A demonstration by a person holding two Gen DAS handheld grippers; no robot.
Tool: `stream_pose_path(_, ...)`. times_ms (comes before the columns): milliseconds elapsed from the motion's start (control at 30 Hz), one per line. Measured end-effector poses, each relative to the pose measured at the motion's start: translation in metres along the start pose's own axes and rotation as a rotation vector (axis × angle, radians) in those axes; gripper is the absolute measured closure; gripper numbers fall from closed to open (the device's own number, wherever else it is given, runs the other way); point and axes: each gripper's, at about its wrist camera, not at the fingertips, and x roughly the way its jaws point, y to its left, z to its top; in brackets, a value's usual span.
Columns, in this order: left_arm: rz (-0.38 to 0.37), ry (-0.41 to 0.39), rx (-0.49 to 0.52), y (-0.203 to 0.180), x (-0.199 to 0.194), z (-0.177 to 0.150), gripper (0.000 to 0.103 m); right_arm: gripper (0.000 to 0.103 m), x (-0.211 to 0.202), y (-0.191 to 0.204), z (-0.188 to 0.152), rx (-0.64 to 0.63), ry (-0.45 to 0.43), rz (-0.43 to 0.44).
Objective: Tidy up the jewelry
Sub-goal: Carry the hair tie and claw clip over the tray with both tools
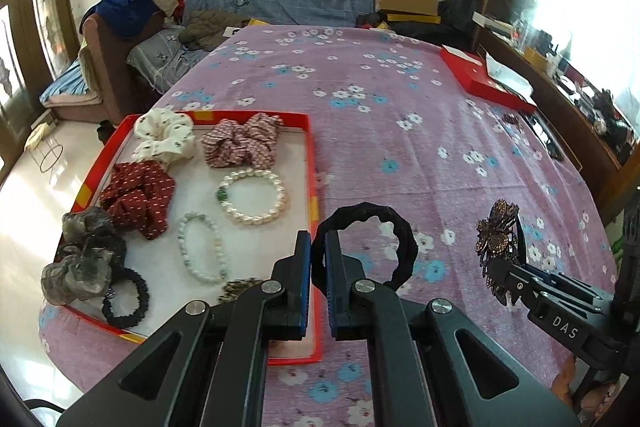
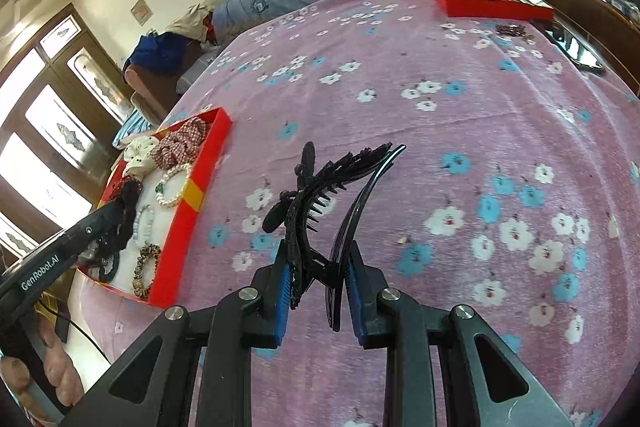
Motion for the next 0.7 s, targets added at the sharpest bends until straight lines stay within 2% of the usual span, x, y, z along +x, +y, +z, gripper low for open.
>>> stream_pose_path(167, -0.012, -0.022, -0.039, 0.027, -0.008, 0.002, 0.097, 0.076, 0.006, 0.015, 0.001, -0.023, 0.007, 0.011)
stream_pose_path(700, 0.127, -0.020, -0.202, 0.122, -0.016, -0.010, 0.096, 0.076, 0.017, 0.046, 0.002, -0.074, 0.029, 0.048)
